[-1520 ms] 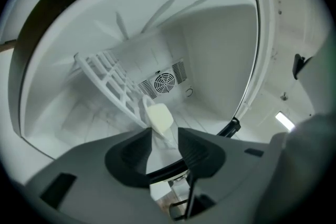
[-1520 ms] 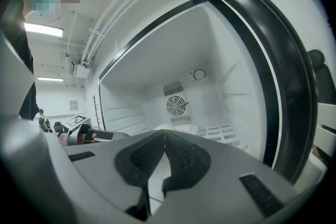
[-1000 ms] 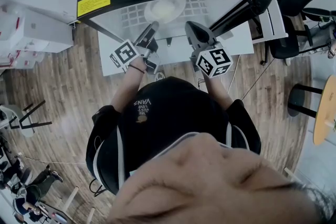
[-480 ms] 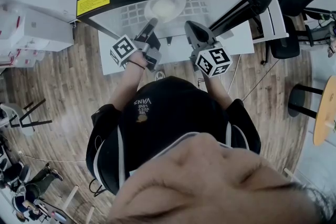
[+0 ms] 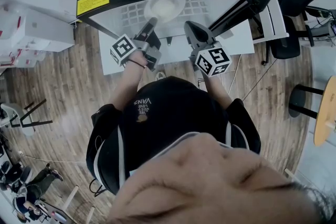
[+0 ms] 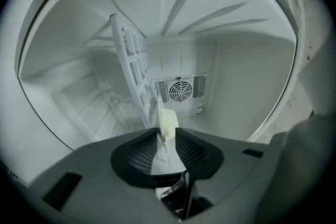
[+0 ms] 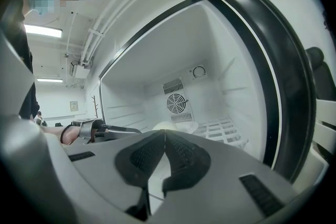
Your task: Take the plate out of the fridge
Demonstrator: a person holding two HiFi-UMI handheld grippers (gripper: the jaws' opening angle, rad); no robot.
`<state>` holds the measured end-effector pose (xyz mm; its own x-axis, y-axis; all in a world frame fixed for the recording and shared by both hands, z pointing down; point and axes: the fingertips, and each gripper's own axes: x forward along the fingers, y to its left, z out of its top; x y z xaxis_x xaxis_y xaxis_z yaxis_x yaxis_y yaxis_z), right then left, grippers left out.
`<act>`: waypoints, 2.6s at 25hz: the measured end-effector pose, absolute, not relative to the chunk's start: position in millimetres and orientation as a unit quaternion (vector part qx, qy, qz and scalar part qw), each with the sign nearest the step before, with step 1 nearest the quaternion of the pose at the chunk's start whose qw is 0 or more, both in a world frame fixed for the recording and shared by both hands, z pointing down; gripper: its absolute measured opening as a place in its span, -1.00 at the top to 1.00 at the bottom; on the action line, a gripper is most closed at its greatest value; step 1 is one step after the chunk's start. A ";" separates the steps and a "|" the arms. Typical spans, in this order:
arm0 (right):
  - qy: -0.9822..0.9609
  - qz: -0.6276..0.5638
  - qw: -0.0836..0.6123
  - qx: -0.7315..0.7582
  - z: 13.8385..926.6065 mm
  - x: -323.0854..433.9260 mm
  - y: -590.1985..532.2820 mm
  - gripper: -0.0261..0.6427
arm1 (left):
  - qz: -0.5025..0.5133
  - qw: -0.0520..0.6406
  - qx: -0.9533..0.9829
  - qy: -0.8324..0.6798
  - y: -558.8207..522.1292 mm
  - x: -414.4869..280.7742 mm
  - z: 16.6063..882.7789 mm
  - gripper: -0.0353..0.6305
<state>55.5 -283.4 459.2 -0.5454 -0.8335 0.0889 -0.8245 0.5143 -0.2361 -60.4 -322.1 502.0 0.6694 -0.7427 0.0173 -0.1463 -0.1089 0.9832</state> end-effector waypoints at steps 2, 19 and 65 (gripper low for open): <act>0.870 -0.127 0.018 -0.476 459.9 55.9 -283.5 0.89 | -0.254 0.588 0.698 -0.321 -322.6 -60.5 503.4 0.60; 0.870 -0.132 0.014 -0.476 464.9 57.5 -282.2 0.89 | -0.272 0.619 0.665 -0.317 -325.0 -61.4 511.8 0.75; 0.860 -0.185 0.049 -0.473 472.3 56.8 -292.4 0.89 | -0.291 0.613 0.669 -0.303 -291.5 -71.0 508.4 0.76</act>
